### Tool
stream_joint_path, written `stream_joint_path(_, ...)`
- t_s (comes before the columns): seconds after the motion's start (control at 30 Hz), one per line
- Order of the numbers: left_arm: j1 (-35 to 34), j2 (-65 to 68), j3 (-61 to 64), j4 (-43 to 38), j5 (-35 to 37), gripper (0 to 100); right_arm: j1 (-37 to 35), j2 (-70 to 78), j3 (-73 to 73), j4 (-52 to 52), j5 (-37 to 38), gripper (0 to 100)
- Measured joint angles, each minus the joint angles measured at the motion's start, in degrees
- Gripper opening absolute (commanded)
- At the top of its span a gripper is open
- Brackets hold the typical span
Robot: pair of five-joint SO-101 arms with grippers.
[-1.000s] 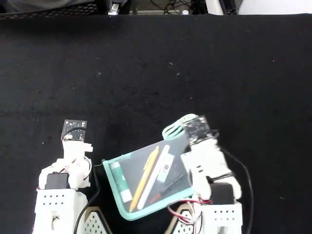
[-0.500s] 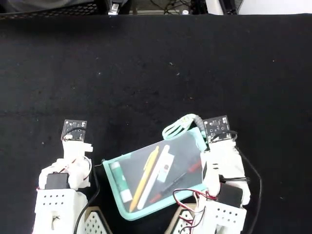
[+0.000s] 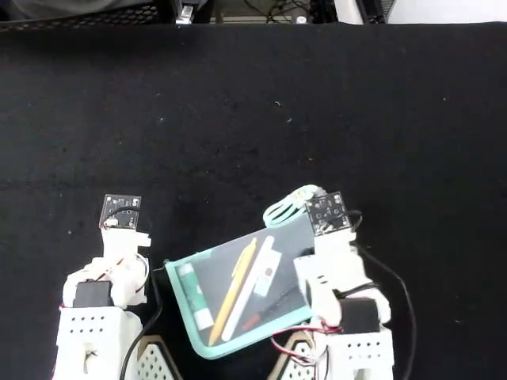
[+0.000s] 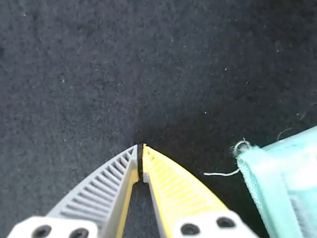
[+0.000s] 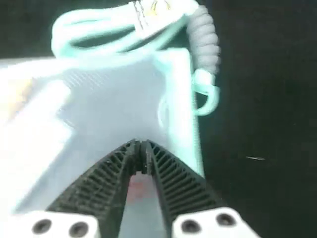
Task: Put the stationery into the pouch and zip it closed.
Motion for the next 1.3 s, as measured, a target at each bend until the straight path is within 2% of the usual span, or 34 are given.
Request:
stream_joint_path(0.1,0.0,0.0,0.0,0.0,0.0,3,-5.9,0.0,0.0,0.3,-6.6,1.5)
stream_joint_path(0.27,0.0,0.0,0.0,0.0,0.0,3,-10.2,0.0,-0.1,0.3,-8.1,1.5)
stream_joint_path(0.73,0.0,-0.6,0.0,0.2,0.0,3,-10.3,0.0,-0.1,0.3,-8.2,1.5)
stream_joint_path(0.83,0.0,-5.2,0.9,2.3,0.0,3,-10.3,0.0,-0.1,0.3,-8.2,1.5)
stream_joint_path(1.03,0.1,-25.1,2.7,10.2,0.3,3,-10.5,0.0,-0.1,0.3,-8.2,1.5)
stream_joint_path(1.3,0.1,-26.4,2.7,10.4,0.4,3,-10.5,0.0,-0.1,0.3,-8.2,1.5)
